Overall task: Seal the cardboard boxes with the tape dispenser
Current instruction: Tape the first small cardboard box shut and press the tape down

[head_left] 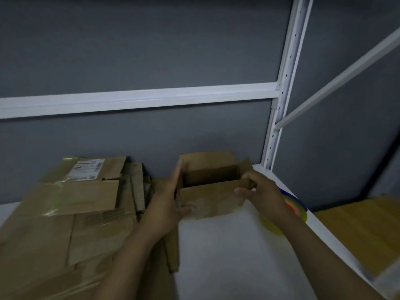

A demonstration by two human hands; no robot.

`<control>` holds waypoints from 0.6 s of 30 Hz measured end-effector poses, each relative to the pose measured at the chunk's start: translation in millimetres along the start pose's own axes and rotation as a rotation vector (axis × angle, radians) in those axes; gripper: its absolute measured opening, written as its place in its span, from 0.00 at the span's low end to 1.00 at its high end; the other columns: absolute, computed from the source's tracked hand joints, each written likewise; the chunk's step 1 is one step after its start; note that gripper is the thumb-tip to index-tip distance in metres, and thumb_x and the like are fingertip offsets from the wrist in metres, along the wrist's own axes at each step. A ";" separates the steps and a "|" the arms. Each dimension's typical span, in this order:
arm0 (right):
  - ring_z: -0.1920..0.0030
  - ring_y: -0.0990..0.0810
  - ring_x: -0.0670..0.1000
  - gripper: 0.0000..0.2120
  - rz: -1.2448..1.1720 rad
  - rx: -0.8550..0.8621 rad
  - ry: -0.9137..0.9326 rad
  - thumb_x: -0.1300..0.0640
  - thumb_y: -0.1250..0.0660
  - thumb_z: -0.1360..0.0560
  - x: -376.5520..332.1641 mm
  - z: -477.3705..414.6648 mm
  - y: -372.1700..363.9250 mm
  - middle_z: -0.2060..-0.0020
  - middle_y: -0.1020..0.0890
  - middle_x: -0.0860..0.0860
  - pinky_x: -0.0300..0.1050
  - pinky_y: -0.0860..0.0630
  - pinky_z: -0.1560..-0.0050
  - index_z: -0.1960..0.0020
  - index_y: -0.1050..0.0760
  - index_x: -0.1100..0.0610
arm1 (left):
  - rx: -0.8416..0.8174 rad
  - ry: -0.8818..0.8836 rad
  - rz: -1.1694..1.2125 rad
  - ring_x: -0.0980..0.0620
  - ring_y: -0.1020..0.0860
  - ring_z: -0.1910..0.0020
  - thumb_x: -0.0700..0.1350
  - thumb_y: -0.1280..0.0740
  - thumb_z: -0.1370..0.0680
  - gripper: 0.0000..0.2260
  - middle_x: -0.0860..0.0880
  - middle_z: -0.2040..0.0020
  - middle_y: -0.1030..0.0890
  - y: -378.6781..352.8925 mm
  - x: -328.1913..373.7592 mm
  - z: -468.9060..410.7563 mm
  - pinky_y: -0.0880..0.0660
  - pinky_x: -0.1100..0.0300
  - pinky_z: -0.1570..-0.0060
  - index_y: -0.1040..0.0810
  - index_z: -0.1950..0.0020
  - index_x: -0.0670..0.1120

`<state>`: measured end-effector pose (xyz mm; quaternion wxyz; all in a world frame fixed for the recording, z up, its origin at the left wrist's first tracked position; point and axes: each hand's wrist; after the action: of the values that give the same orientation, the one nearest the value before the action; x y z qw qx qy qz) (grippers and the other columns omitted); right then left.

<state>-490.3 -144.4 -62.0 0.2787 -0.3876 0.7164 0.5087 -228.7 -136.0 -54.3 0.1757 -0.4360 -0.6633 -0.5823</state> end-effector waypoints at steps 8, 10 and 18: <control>0.66 0.27 0.38 0.09 -0.221 0.047 0.027 0.58 0.26 0.29 -57.6 69.4 23.8 0.64 0.24 0.46 0.32 0.29 0.67 0.56 0.26 0.51 | 0.227 -0.032 0.050 0.57 0.36 0.29 0.45 0.24 0.29 0.46 0.56 0.28 0.35 2.8 44.4 74.7 0.33 0.49 0.30 0.50 0.23 0.67; 0.67 0.28 0.38 0.08 -0.216 -0.003 0.053 0.59 0.26 0.29 -69.4 87.6 30.4 0.65 0.24 0.47 0.30 0.31 0.68 0.57 0.26 0.54 | 0.246 -0.046 0.010 0.56 0.41 0.26 0.46 0.24 0.29 0.46 0.55 0.24 0.40 7.7 59.4 93.4 0.37 0.49 0.27 0.54 0.27 0.70; 0.63 0.26 0.46 0.06 -0.323 -0.188 0.121 0.63 0.30 0.26 -133.5 133.1 22.0 0.66 0.25 0.46 0.42 0.28 0.58 0.59 0.25 0.56 | 0.321 0.010 0.122 0.62 0.36 0.32 0.49 0.20 0.34 0.52 0.59 0.27 0.41 56.1 79.1 167.0 0.33 0.52 0.31 0.54 0.28 0.75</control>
<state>-435.5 21.7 11.8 0.2755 -0.5517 0.6098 0.4978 -183.1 44.9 -4.4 0.2813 -0.4390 -0.7191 -0.4593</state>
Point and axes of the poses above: each hand's wrist, its own z-axis away from the middle knuckle, its own y-axis out of the back of the hand, x = y × z
